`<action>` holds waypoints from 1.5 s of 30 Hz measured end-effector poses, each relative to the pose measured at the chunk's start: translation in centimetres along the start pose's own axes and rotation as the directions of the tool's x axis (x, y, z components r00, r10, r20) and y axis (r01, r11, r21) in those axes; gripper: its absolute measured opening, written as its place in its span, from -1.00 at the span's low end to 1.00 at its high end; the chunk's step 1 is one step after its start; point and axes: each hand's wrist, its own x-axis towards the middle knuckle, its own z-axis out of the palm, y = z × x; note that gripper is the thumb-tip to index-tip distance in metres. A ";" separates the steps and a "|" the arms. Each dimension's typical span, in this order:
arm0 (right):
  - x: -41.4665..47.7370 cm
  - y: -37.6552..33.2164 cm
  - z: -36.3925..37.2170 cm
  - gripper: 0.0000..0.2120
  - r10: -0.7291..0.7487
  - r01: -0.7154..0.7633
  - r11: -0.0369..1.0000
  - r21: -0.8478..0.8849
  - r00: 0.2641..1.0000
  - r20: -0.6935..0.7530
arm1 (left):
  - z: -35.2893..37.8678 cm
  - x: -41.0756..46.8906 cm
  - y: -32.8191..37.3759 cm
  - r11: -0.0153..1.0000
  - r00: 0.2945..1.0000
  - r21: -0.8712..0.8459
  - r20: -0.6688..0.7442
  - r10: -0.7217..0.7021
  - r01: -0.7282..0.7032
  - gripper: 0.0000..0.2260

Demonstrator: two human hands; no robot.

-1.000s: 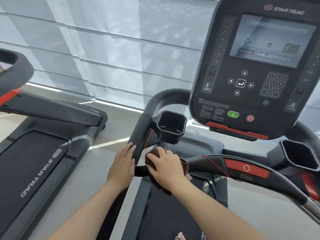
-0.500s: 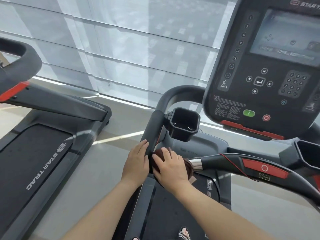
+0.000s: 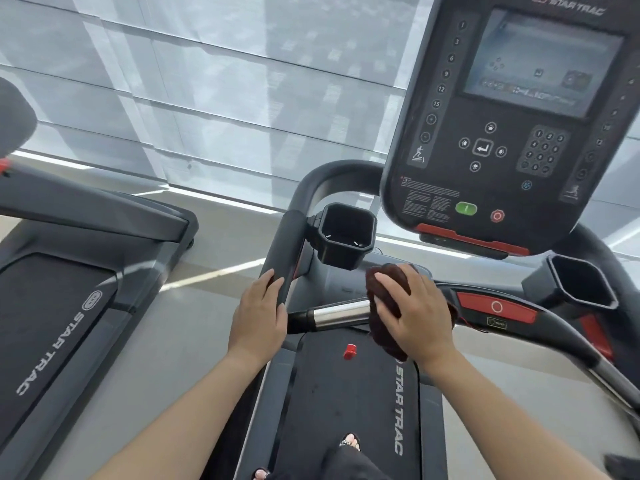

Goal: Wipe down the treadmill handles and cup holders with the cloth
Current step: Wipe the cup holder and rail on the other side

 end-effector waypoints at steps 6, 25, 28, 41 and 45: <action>-0.1 -0.8 0.6 -0.69 0.014 -0.013 0.999 0.051 1.000 -0.024 | 0.0 0.6 0.0 1.000 0.999 -0.020 0.043 -0.023 0.024 -0.58; 12.8 -0.1 0.9 -0.66 0.039 -0.076 0.861 0.504 0.996 0.084 | 0.5 12.7 2.2 0.987 0.973 0.020 0.169 -0.158 0.157 -0.46; 16.0 -0.6 2.9 -0.66 -0.028 -0.023 0.877 0.480 0.995 0.098 | 1.0 14.6 2.9 0.980 0.972 -0.008 0.137 -0.194 0.196 -0.50; 18.5 -1.6 9.1 -0.64 -0.157 0.037 0.907 0.418 0.953 0.258 | 2.4 15.9 2.5 0.955 0.956 -0.045 0.025 -0.292 0.292 -0.57; 18.1 -1.8 9.3 -0.63 -0.178 0.077 0.925 0.371 0.953 0.246 | 2.2 15.9 2.6 0.955 0.957 -0.060 0.022 -0.290 0.291 -0.58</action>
